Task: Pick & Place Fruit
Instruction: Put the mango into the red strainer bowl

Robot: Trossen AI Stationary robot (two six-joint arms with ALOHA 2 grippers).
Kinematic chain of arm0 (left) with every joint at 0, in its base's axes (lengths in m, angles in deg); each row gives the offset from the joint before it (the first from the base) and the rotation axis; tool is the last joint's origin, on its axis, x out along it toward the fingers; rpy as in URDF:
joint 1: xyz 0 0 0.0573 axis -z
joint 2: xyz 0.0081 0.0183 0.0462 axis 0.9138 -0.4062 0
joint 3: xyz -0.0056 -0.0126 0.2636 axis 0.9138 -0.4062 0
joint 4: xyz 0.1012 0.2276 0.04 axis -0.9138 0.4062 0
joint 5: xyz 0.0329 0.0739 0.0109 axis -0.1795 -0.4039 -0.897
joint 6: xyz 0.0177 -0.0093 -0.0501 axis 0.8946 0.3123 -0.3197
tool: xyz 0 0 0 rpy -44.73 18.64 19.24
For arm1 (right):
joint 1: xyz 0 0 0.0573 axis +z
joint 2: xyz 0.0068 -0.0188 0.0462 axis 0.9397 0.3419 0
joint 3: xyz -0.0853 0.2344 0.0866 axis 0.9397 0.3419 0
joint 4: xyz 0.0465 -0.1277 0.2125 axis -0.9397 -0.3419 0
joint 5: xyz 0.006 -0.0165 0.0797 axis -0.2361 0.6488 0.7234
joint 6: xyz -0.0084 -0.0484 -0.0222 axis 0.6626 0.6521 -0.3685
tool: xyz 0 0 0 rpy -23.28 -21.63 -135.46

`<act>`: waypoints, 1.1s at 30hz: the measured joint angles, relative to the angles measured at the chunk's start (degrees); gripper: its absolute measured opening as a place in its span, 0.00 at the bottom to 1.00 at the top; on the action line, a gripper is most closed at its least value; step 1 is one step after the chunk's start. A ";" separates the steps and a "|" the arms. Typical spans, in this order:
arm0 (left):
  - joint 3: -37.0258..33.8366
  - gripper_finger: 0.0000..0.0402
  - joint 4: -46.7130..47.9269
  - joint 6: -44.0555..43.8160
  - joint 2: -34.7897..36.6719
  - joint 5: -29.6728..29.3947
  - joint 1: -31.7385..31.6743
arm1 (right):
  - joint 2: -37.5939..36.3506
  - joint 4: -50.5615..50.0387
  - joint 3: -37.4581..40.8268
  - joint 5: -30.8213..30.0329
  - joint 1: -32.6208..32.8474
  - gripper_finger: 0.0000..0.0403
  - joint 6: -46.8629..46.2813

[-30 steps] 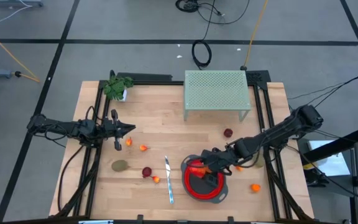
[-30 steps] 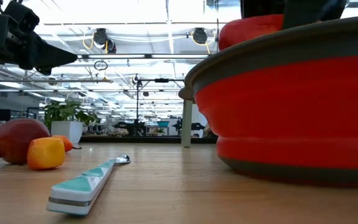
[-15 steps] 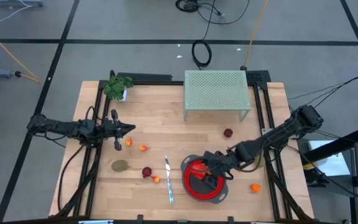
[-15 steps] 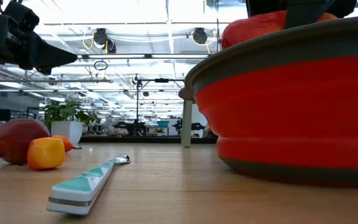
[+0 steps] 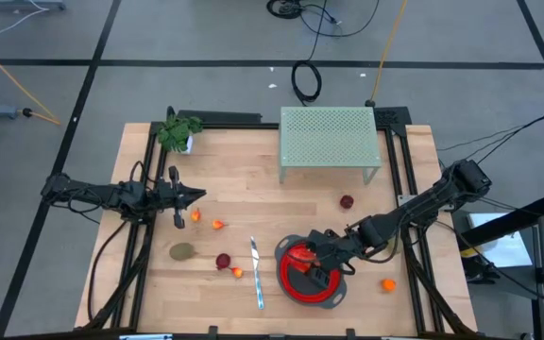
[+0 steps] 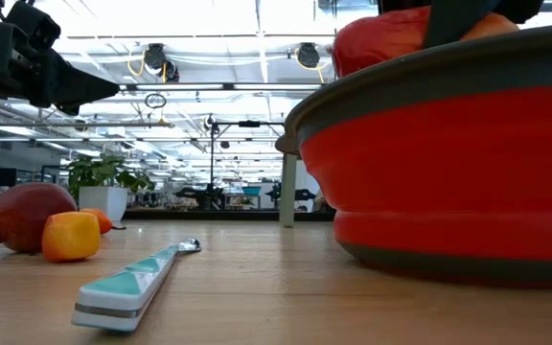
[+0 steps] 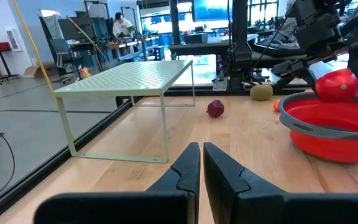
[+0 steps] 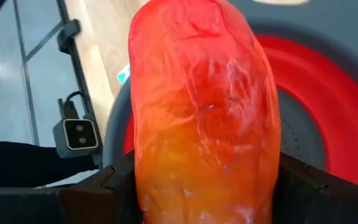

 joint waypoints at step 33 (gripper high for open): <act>0.00 0.06 0.00 0.02 -0.02 -0.11 -0.02 | -9.79 -12.72 0.04 -15.99 -15.07 0.57 18.92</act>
